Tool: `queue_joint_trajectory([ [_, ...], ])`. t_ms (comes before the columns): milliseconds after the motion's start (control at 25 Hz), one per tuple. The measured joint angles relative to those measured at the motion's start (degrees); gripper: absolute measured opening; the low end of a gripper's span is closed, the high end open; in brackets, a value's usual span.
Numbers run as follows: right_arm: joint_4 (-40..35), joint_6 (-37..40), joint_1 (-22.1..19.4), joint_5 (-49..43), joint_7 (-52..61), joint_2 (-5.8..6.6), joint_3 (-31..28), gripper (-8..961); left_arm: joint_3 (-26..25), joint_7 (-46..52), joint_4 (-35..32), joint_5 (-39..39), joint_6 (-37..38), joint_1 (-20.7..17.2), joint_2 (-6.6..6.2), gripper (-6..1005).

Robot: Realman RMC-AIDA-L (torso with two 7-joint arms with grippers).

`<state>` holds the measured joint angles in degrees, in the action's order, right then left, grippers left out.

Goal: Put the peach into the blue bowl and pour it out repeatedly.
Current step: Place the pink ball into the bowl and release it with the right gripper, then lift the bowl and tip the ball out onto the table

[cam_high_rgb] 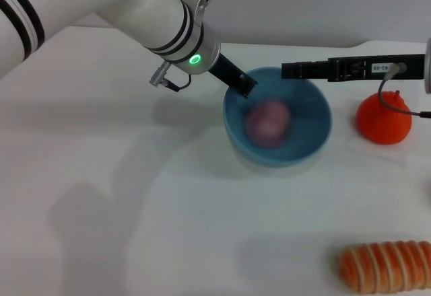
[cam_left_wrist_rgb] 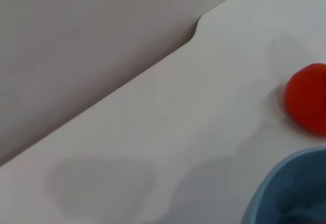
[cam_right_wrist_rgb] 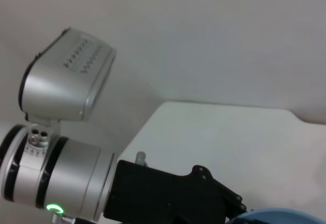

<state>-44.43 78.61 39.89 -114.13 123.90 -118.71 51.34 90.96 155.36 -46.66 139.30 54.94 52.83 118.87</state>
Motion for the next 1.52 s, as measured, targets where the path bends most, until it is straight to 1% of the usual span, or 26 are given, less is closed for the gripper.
queue_joint_trajectory([
  [120,-0.65,0.02,-1.77,1.60,-0.54,0.13,-0.54,499,-0.24,0.11,0.01,-0.02,-0.28,-0.07,-0.09,-2],
  [200,-1.52,-0.03,-3.17,2.22,-0.95,0.26,-1.34,499,-0.28,0.10,0.01,-0.01,-0.48,-0.13,-0.11,-2],
  [280,-3.52,0.15,-5.59,3.36,-2.03,0.30,-2.58,499,-0.28,-0.04,0.06,0.00,-0.82,-0.18,-0.12,-2],
  [400,-6.79,-0.18,-10.91,7.66,-8.17,0.32,-5.02,499,-0.04,-0.62,-0.08,0.25,-2.60,-0.31,-0.14,-2],
  [480,-7.30,-0.35,-14.54,11.74,-16.76,0.29,-6.83,499,0.17,-1.82,-0.44,0.40,-4.18,-0.39,-0.18,-2],
  [600,-5.44,-0.73,-19.50,18.88,-29.33,0.02,-9.29,499,1.21,-4.20,-0.89,0.72,-7.00,-0.31,-0.21,-2],
  [640,-3.59,-1.00,-20.75,21.19,-32.14,0.03,-10.53,499,1.21,-4.20,-0.89,0.72,-7.00,-0.31,-0.21,-2],
  [680,-1.34,-1.27,-21.83,23.58,-35.06,0.09,-12.03,499,2.01,-4.92,-1.46,1.73,-9.62,-0.12,-0.22,-2],
  [760,3.70,-1.41,-23.46,27.40,-40.52,0.26,-15.08,499,2.98,-5.07,-2.56,2.87,-11.08,0.13,-0.25,-2],
  [880,11.00,-1.31,-25.48,30.70,-47.70,0.27,-19.98,499,6.60,-5.02,-5.23,6.14,-12.81,1.12,-0.28,-2],
  [1000,16.05,-0.80,-27.00,32.30,-52.31,0.00,-23.53,499,11.40,-3.43,-7.79,12.69,-13.98,2.96,0.09,-2],
  [1120,20.81,0.15,-27.90,34.61,-56.32,0.21,-24.97,499,16.27,-0.08,-10.08,20.37,-16.73,3.72,0.17,-2],
  [1200,21.78,0.29,-28.32,35.15,-57.53,0.23,-25.60,499,19.20,0.89,-11.65,24.63,-18.82,3.85,0.18,-2],
  [1240,21.89,0.31,-28.49,35.28,-57.96,0.17,-25.83,499,20.54,0.60,-12.31,25.57,-19.58,3.90,0.18,-1],
  [1320,22.02,0.35,-28.67,35.47,-58.67,0.12,-25.98,499,22.84,-1.99,-13.31,26.04,-20.85,3.95,0.20,-1],
  [1520,22.09,0.58,-28.32,35.64,-59.01,0.20,-26.03,499,28.63,-13.67,-14.15,26.21,-26.76,2.68,0.21,-2],
])
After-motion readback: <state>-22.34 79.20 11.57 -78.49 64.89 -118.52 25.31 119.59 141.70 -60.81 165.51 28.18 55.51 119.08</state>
